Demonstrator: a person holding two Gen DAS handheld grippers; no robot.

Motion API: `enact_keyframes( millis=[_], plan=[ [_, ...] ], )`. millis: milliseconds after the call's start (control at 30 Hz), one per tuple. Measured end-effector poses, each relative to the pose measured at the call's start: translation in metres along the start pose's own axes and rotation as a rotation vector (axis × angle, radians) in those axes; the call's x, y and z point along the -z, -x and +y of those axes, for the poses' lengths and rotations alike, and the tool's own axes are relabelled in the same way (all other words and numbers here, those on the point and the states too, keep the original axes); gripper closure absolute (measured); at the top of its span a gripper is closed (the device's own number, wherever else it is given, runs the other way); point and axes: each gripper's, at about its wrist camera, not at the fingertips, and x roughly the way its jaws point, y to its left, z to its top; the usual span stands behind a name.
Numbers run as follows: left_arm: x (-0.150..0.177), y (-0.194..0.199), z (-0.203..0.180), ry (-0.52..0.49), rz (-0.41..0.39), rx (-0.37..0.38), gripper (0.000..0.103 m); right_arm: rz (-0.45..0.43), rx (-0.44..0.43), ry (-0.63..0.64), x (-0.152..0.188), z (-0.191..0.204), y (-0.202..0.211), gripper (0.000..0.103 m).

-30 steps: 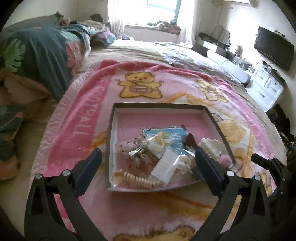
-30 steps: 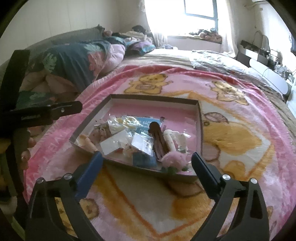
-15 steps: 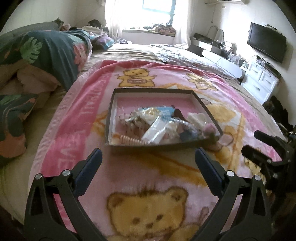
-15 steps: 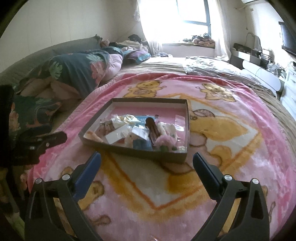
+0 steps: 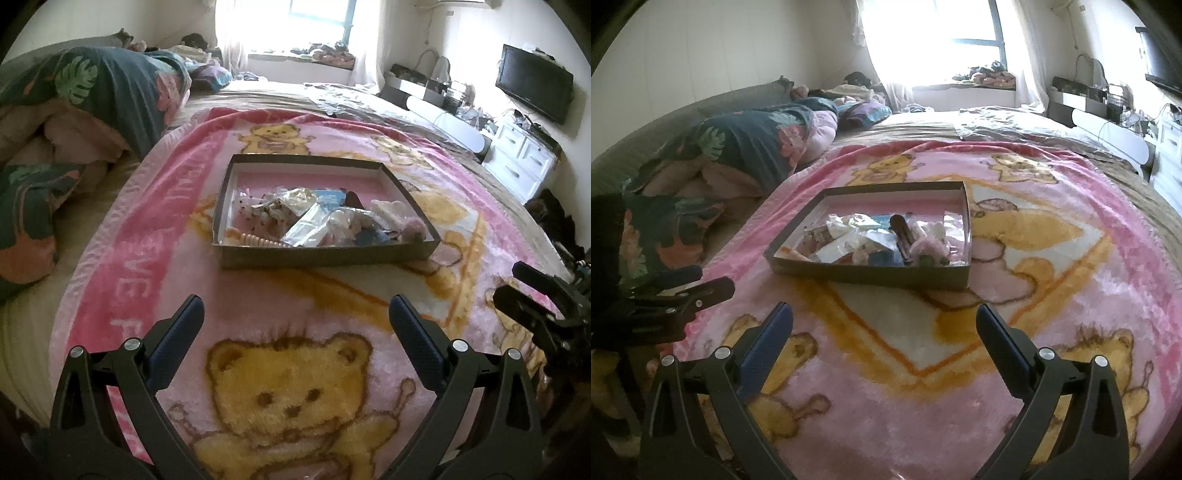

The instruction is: Organize jewelry

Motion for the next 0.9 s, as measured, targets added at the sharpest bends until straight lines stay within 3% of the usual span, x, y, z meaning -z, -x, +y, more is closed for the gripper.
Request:
enact_keyframes(
  millis=[900],
  plan=[
    [0.0003, 0.0031, 0.0031, 0.002, 0.003, -0.007, 0.009, -0.004, 0.017, -0.006, 0.0035, -0.0023, 0.0045, 0.004]
  ],
)
